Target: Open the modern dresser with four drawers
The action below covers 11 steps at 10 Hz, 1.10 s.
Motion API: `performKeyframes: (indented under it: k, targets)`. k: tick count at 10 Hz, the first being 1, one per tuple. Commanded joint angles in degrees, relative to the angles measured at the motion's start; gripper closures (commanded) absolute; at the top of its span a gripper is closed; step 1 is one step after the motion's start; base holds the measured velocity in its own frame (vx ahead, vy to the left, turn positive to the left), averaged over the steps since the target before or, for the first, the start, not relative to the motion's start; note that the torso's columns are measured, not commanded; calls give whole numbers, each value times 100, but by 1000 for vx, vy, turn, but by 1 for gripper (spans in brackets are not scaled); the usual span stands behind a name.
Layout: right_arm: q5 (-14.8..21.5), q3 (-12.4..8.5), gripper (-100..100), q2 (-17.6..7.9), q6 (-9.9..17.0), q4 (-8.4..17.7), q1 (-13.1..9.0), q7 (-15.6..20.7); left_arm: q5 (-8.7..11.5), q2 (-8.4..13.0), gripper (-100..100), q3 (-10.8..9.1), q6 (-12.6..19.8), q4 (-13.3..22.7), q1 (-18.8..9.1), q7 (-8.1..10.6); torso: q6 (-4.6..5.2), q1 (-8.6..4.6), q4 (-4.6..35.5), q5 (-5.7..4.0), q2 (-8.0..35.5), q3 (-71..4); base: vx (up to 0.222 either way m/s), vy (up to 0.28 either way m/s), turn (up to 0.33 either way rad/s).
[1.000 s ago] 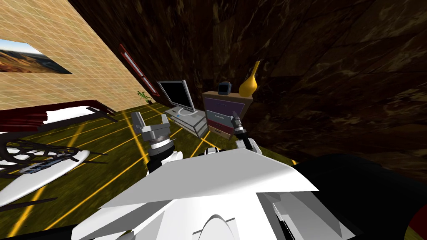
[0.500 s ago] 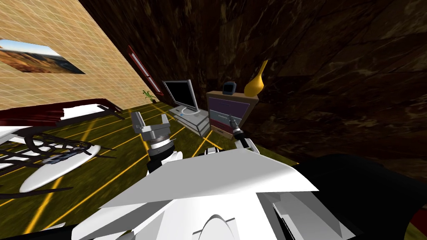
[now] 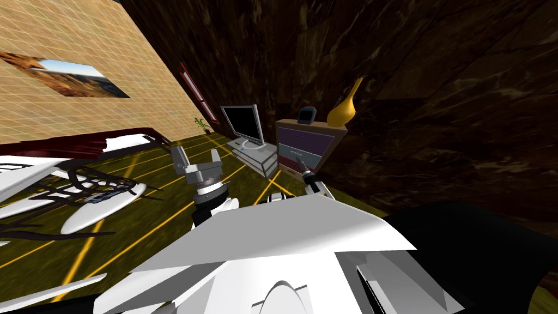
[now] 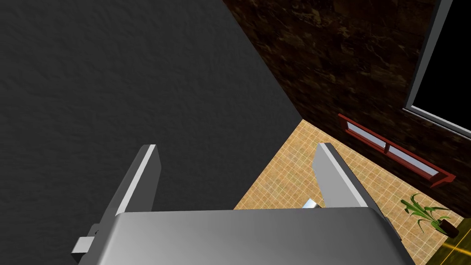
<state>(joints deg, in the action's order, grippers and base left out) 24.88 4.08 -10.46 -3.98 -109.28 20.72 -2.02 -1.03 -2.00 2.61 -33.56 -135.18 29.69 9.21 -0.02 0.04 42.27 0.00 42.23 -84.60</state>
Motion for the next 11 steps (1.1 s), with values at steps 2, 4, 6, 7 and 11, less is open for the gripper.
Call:
performKeyframes:
  k: [2, 4, 6, 7, 11]
  targets:
    - [395, 25, -100, -160, 392, 485, -133, 72, 0, 0, 0, -1, 0, 0, 0, 0, 3, -19, 3, -4, 11, 6, 0, 58, 57]
    - [650, 68, -100, -212, 630, 777, -211, 145, 0, 0, 0, 0, 0, 0, 0, 0, 3, -4, 2, 1, 8, 4, 5, 84, 94]
    - [922, 108, -100, -265, 871, 1067, -292, 221, 0, 0, 0, 0, 0, 0, 0, 0, 3, -3, 0, 1, -1, -1, 25, 87, 80]
    - [958, 108, -100, -265, 907, 1224, -292, 221, 0, 0, 0, 0, 0, 0, 0, 0, 0, -2, 0, 0, -2, -1, 14, 86, 65]
    - [1519, 183, -100, -382, 1422, 1794, -468, 381, 0, 1, 0, -1, 0, 0, 0, 0, 3, -19, 2, -4, 7, 4, 8, 63, 76]
